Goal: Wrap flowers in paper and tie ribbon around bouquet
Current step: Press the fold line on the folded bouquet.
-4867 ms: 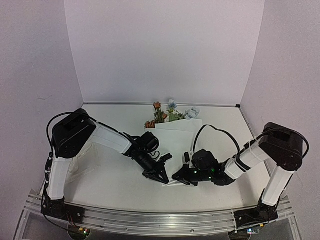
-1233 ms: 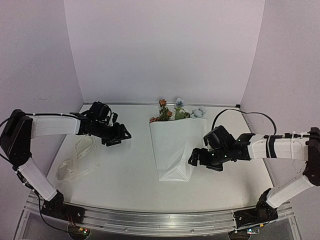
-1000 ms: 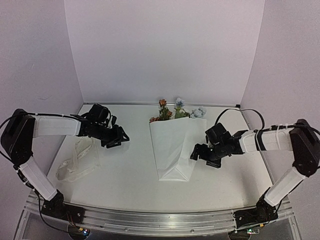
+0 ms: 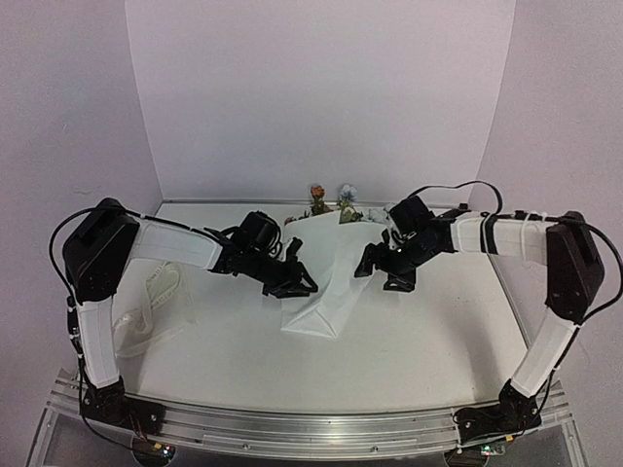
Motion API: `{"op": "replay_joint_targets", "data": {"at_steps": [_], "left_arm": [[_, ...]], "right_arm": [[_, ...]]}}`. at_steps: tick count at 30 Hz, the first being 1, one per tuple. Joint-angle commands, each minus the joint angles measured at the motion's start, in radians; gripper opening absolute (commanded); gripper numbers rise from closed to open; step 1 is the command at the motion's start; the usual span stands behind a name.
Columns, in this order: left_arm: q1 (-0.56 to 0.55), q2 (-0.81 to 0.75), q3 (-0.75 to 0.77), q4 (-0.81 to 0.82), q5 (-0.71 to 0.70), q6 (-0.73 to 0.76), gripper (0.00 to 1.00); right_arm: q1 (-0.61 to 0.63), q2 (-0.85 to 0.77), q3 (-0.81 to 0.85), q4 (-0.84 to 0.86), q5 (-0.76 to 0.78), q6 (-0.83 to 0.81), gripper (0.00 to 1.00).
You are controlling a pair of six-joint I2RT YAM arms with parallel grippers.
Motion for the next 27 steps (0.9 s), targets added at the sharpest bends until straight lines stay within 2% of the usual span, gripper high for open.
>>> {"op": "replay_joint_targets", "data": {"at_steps": [1,6,20,27], "left_arm": [[-0.037,0.065,0.051,0.041,0.048,-0.006,0.27],[-0.049,0.103,0.036,0.057,0.068,-0.037,0.23],[-0.063,0.116,-0.01,0.124,0.07,-0.043,0.18],[-0.067,0.134,-0.029,0.167,0.09,-0.049,0.15]], "right_arm": [[0.008,-0.142,-0.046,-0.036,0.011,0.034,0.87],[0.063,-0.102,-0.022,0.0,-0.022,0.072,0.81],[0.09,0.2,0.109,0.155,-0.145,0.248,0.45],[0.102,0.253,0.083,0.211,-0.143,0.292,0.38]]}}
